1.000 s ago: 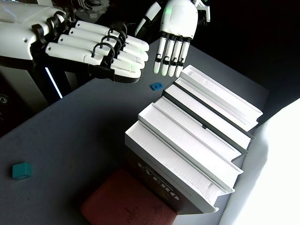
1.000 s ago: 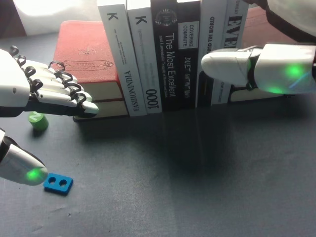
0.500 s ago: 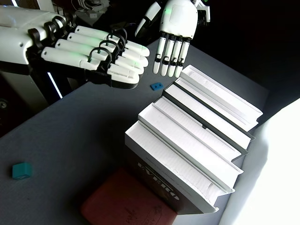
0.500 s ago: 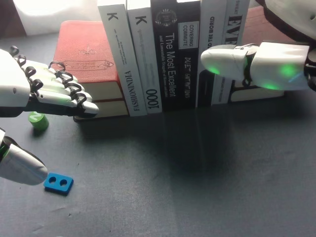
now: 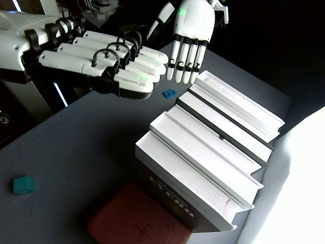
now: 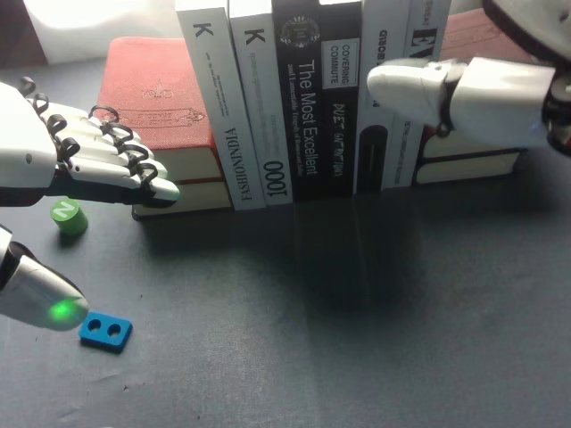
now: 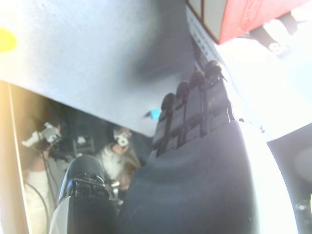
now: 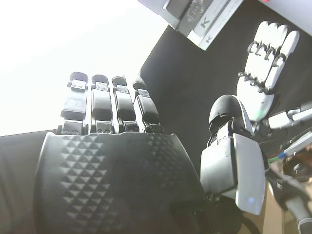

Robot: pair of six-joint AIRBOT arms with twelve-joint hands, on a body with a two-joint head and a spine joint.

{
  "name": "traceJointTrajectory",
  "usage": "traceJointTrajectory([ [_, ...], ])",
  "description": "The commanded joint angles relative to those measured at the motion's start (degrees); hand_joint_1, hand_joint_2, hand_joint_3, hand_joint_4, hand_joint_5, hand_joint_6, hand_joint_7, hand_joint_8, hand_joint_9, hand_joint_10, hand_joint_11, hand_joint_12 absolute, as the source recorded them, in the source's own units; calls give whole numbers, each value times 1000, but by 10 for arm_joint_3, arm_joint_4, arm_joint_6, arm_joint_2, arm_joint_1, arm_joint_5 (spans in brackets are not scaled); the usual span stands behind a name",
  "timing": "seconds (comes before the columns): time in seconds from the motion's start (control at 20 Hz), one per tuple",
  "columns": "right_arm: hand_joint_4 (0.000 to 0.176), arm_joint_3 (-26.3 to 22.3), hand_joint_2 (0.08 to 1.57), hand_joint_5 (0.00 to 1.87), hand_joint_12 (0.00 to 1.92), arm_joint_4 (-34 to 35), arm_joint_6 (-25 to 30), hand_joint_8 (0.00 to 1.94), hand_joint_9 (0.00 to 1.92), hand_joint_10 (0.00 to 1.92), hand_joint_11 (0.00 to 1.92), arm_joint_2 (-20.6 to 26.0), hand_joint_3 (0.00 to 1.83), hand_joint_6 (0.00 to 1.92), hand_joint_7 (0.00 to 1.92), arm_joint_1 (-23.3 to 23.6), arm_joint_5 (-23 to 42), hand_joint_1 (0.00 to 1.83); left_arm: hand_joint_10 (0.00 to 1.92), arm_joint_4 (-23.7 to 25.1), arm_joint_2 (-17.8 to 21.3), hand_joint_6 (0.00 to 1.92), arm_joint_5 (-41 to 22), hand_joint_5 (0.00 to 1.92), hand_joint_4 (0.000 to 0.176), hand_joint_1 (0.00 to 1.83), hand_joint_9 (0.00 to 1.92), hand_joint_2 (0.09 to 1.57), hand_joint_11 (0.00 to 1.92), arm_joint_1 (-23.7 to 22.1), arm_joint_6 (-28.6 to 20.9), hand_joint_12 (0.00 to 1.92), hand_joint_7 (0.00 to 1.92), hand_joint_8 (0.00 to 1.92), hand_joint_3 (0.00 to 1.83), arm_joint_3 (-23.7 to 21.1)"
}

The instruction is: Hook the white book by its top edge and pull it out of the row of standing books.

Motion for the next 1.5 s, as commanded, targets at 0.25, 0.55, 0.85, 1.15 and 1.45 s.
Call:
traceJointTrajectory([
  [0.25,0,45,1125,0,0,-40,-18,0,0,0,0,-38,0,0,0,-9,57,0,0,-23,1,0,27,0,0,0,0,1100,0,-8,-1,0,0,0,9,-5],
  [0.55,0,89,1131,0,0,-15,-24,0,0,0,0,-67,3,0,0,-13,71,0,0,-23,1,0,27,0,0,0,0,1096,0,-7,-1,0,0,0,6,-7],
  [0.85,0,109,1132,4,0,12,-31,0,0,0,0,-89,4,2,0,-13,68,0,0,-22,1,0,27,0,0,0,0,1093,0,-8,-1,0,0,0,3,-7],
  [1.15,0,114,1126,26,0,27,-35,0,0,0,0,-99,2,10,0,-18,53,0,0,-22,1,0,27,0,0,0,0,1094,0,-7,-1,0,0,0,3,-5],
  [1.45,0,99,1131,0,0,71,-68,0,0,0,0,-99,3,0,0,-21,45,0,0,-22,1,0,27,0,0,0,0,1103,0,-7,-1,0,0,0,7,-7],
])
